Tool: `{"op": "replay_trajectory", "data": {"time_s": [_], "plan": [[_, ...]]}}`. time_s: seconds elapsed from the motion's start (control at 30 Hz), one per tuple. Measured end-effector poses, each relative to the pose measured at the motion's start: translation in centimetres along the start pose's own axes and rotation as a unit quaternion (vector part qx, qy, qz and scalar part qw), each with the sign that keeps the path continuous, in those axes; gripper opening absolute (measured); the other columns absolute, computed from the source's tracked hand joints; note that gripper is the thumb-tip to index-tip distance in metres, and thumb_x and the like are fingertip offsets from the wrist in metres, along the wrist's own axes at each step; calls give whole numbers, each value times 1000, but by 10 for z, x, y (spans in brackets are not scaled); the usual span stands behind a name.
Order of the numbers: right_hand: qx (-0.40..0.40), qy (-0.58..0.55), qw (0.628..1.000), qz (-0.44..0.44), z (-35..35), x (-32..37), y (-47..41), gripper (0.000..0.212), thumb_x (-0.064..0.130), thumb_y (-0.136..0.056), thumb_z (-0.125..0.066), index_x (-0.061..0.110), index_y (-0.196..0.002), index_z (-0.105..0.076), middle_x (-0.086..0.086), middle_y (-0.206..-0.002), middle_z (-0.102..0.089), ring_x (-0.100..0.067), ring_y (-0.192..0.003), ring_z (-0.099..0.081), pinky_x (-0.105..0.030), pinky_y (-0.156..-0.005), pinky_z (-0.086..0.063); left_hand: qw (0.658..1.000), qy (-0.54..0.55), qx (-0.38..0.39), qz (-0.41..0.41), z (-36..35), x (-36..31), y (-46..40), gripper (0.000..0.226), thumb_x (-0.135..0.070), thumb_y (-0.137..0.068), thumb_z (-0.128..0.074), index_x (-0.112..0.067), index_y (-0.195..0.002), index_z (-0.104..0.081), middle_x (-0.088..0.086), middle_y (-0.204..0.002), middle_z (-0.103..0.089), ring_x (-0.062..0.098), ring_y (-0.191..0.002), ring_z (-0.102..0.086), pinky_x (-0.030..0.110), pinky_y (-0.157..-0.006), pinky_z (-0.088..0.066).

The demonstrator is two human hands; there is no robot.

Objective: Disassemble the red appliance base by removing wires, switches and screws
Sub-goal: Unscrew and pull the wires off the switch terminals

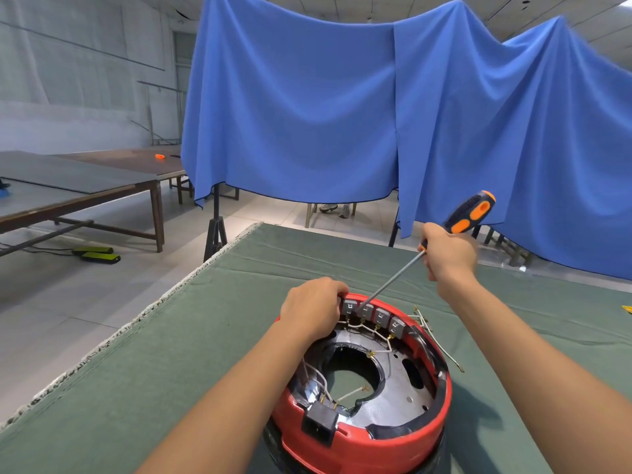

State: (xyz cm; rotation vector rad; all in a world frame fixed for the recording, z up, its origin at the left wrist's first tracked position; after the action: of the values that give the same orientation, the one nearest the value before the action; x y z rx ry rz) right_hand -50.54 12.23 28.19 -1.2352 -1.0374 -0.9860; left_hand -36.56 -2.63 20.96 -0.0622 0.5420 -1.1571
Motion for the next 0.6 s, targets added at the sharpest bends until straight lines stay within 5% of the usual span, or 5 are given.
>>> {"op": "replay_trajectory", "data": {"time_s": [0.23, 0.4, 0.6], "plan": [[-5, -78, 990, 118, 26, 0, 51, 31, 8, -71, -56, 20, -46, -43, 7, -40, -39, -11, -35, -35, -17, -36, -29, 1000, -7, 3, 7, -2, 3, -2, 30, -15, -93, -43, -30, -112, -61, -1, -112, -62, 27, -103, -57, 36, -78, -43], [33, -103, 978, 177, 31, -4, 79, 21, 9, -69, -53, -10, -66, -43, -13, -51, -39, -17, -42, -37, -22, -41, -35, 1000, -12, 6, 9, -2, 2, -2, 31, -13, -93, -43, -30, -112, -61, -1, -111, -63, 27, -104, -57, 37, -79, -43], [62, -52, 982, 168, 22, 9, 60, 25, 14, -69, -54, -5, -62, -40, -10, -49, -36, -19, -43, -33, -22, -39, -30, 1000, -19, 2, 8, -3, 2, -3, 32, -12, -93, -43, -31, -112, -60, -2, -112, -61, 26, -104, -56, 35, -76, -41]]}}
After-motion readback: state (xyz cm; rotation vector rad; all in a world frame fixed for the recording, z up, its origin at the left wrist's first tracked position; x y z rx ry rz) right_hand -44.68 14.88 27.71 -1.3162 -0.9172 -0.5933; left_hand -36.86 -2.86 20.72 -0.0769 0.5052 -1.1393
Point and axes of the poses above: each hand's wrist, its own y-axis away from the middle knuckle, its own z-axis out of the back of the hand, x = y × z, the point moved 7 cm from there along -y, towards the middle knuckle
